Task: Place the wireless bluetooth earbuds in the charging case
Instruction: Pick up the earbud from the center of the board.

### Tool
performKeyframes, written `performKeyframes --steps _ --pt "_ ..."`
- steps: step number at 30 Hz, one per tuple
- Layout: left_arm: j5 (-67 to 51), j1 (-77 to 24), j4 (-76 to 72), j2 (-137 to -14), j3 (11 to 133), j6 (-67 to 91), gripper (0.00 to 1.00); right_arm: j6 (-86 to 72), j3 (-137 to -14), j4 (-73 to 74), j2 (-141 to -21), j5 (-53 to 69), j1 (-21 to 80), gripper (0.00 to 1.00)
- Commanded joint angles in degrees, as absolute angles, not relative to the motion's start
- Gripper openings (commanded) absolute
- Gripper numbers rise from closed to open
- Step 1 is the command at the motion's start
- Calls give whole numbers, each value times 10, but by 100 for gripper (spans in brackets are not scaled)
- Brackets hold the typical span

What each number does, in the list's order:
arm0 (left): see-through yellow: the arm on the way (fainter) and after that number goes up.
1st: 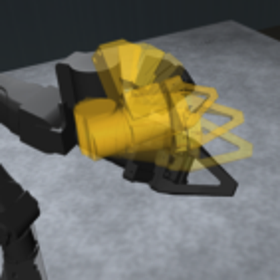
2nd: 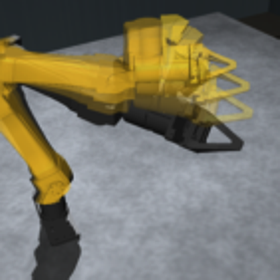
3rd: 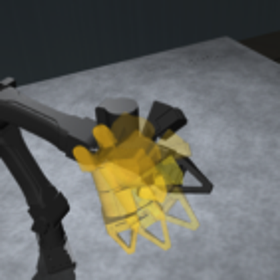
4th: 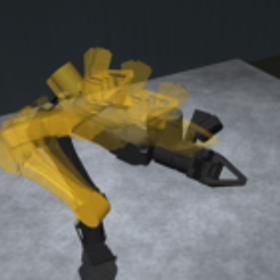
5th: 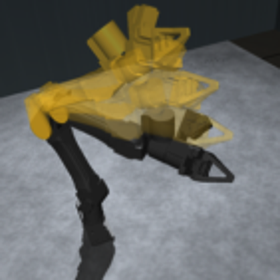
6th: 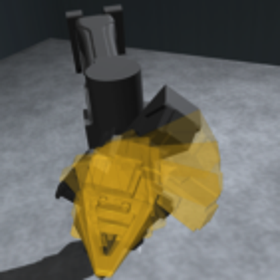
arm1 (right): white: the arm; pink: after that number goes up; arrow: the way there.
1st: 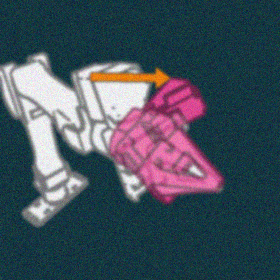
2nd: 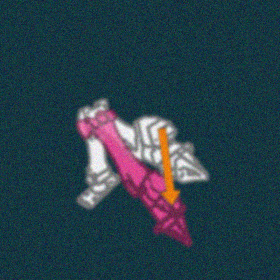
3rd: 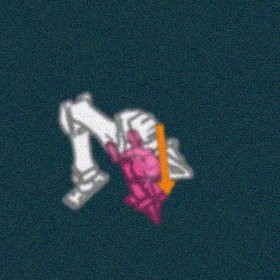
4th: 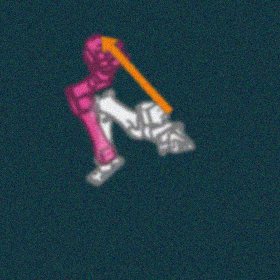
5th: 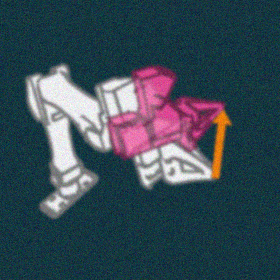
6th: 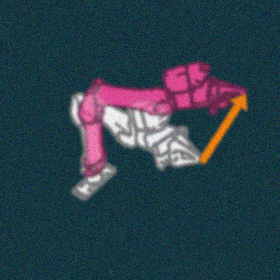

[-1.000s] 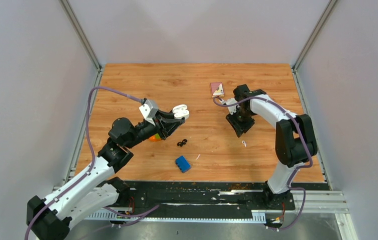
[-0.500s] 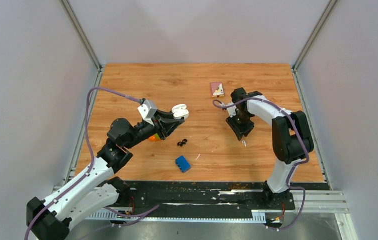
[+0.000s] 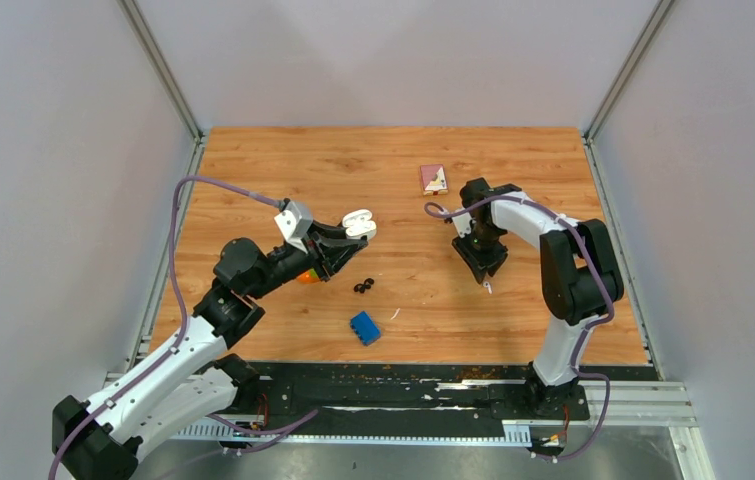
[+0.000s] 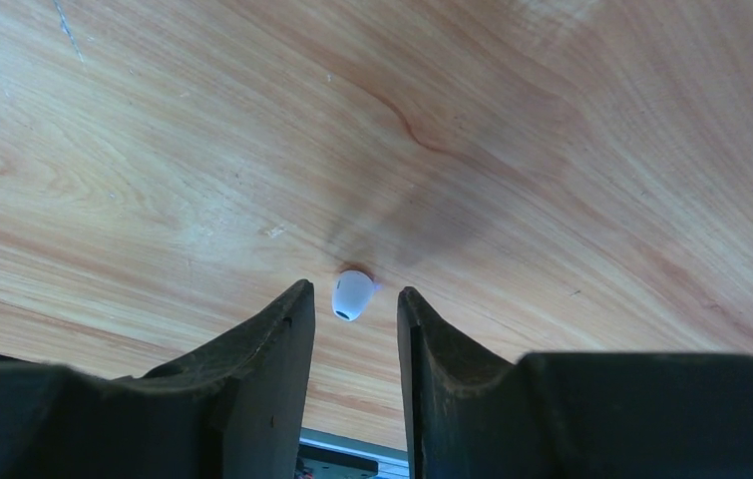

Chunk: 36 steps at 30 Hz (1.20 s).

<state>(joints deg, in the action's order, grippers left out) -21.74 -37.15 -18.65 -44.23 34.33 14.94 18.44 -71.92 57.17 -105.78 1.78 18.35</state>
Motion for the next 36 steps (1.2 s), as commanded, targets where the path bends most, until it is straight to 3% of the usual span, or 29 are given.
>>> performKeyframes --steps 1,28,32,36 --pt "-214 -375 -204 -431 343 151 3 172 -711 570 -1063 2 186 36" --pt "-214 -375 -201 -432 344 146 3 170 -699 567 -1084 0 186 30" --pt "-214 -374 -200 -433 345 146 3 170 -696 565 -1085 0 186 26" --pt "-214 -374 -196 -432 345 145 3 170 -693 566 -1082 1 186 13"
